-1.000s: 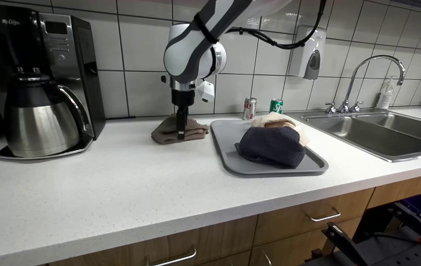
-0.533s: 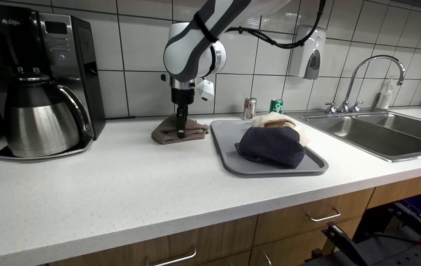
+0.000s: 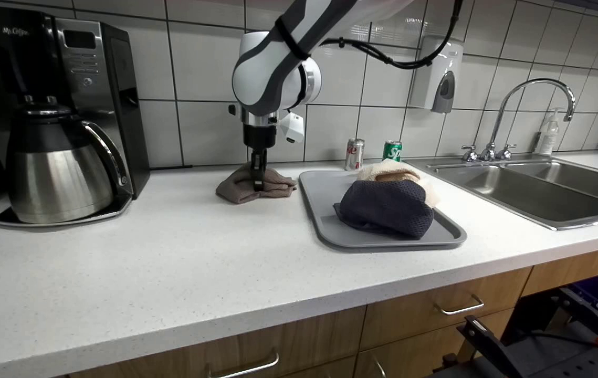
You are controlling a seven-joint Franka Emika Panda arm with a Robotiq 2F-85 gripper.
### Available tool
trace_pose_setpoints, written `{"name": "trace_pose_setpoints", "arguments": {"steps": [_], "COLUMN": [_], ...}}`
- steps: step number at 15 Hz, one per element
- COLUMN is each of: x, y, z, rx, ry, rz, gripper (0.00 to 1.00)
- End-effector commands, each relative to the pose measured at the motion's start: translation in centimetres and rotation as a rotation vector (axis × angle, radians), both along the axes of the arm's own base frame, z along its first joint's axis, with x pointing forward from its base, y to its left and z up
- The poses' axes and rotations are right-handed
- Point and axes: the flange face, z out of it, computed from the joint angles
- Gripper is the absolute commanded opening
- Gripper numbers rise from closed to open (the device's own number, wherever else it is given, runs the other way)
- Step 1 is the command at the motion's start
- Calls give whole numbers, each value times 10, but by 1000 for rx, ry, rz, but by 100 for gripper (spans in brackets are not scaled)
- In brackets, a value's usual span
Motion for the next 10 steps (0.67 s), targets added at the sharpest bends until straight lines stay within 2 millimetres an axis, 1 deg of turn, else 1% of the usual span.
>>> {"name": "trace_pose_setpoints", "arguments": {"steps": [1,6,10], "x": [7,8,9], "y": [-2,-7,-9], "z": [4,18,36], "rx": [-1,-8,-4], "ry": [10,-18,-59], "rz": [0,-30,-47], "gripper": [2,2,2]}}
